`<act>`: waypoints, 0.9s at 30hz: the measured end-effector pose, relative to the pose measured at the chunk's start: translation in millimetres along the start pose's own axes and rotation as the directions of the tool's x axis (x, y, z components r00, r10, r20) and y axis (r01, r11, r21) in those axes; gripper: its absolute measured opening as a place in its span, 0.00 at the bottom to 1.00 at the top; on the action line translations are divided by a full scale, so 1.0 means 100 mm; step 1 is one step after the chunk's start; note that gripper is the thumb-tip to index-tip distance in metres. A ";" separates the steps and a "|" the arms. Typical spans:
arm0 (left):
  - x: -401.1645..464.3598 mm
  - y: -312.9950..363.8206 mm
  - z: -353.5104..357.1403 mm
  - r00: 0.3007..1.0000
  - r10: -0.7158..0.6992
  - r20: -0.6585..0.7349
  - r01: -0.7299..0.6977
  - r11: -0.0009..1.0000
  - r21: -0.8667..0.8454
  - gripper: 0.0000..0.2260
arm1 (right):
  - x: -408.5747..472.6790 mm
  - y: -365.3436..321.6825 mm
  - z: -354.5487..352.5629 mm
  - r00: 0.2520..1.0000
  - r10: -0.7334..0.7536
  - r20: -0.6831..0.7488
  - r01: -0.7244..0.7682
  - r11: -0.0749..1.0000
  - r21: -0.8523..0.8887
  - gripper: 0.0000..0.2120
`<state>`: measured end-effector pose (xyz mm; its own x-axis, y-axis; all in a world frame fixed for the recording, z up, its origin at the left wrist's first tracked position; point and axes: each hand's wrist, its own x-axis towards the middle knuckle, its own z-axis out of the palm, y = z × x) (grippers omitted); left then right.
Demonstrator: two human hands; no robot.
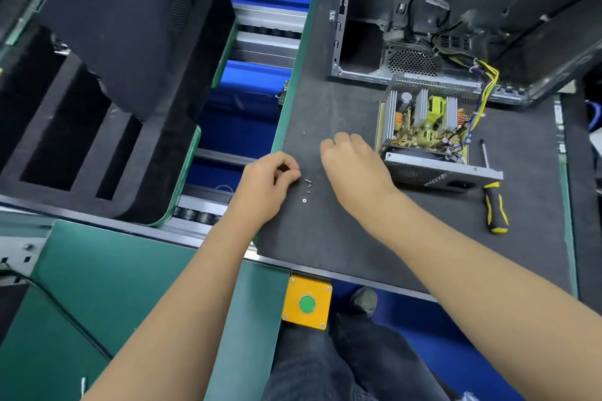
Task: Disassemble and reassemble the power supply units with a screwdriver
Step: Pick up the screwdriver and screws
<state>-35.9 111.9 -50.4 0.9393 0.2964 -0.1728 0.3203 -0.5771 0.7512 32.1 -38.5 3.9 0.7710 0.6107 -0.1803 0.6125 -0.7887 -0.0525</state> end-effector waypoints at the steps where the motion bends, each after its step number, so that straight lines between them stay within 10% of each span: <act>1: 0.00 0.02 0.00 1.000 0.014 -0.004 -0.014 1.000 0.004 0.08 | -0.12 -0.02 0.00 0.999 -0.019 -0.045 0.019 1.000 -0.007 0.16; 10: 0.08 0.10 0.04 0.957 0.225 0.183 -0.268 0.927 0.261 0.06 | -1.05 0.58 0.53 0.946 0.226 -0.234 -0.135 0.927 0.350 0.01; 27: -0.21 0.53 0.64 0.867 0.475 0.153 -0.498 0.843 0.205 0.03 | -1.19 1.17 0.83 0.848 0.346 -0.402 -0.157 0.887 0.434 0.09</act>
<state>-30.7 26.9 -47.8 0.9849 -0.1340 0.1094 -0.1728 -0.7898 0.5885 -2.2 -209.2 -62.8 0.9357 0.2726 0.2240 0.3469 -0.8261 -0.4441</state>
